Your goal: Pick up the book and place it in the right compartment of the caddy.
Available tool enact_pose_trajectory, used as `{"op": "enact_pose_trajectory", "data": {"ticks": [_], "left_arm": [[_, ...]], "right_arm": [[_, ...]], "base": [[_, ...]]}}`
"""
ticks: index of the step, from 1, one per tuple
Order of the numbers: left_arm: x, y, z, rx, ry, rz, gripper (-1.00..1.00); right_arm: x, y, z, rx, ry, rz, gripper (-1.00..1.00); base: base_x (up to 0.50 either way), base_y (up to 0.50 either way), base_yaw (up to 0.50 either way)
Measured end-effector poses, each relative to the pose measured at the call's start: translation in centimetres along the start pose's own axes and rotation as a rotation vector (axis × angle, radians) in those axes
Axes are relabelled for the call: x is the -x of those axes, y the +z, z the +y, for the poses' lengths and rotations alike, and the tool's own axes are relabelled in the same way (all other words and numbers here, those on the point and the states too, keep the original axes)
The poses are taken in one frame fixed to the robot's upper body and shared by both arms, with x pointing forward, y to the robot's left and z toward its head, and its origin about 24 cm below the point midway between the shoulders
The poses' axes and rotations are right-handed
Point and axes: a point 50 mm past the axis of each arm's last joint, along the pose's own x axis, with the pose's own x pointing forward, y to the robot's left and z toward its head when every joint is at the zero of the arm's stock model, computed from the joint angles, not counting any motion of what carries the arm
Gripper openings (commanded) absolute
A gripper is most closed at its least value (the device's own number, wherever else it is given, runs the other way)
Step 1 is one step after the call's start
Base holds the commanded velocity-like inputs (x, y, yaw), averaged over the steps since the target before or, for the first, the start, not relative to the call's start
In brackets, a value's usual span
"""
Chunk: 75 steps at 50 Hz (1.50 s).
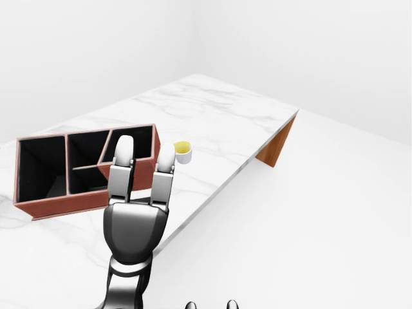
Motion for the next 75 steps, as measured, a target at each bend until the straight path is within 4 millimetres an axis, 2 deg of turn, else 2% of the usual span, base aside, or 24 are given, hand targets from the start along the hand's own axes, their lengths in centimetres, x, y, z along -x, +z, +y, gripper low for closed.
{"op": "enact_pose_trajectory", "data": {"ticks": [17, 75], "left_arm": [[0.05, -0.01, -0.06, 0.001, -0.004, 0.001, 1.0], [0.05, 0.09, -0.04, 0.001, -0.003, -0.006, 1.0]], "right_arm": [[0.02, -0.01, -0.07, -0.001, -0.004, 0.0, 1.0], [0.02, 0.04, -0.12, -0.005, -0.004, -0.003, 1.0]], "base": [[0.12, 0.12, 0.0], [0.0, 0.0, 0.0]]}}
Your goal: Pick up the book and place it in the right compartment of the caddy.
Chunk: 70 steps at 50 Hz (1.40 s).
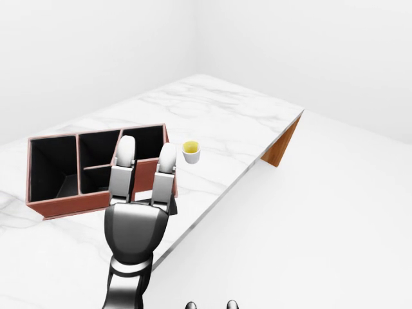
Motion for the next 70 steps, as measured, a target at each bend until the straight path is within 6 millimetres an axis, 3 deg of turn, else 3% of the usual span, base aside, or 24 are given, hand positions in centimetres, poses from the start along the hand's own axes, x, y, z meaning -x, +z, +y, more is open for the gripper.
{"op": "enact_pose_trajectory", "data": {"ticks": [24, 70], "left_arm": [[-0.04, 0.02, 0.05, 0.001, 0.003, -0.001, 1.0], [0.05, 0.04, -0.05, 0.0, -0.003, 0.001, 1.0]], "right_arm": [[0.02, -0.04, 0.02, 0.003, 0.005, 0.003, 1.0], [0.05, -0.17, 0.06, 0.013, 0.001, 0.011, 1.0]], "base": [[0.16, -0.16, 0.0], [0.0, 0.0, 0.0]]}}
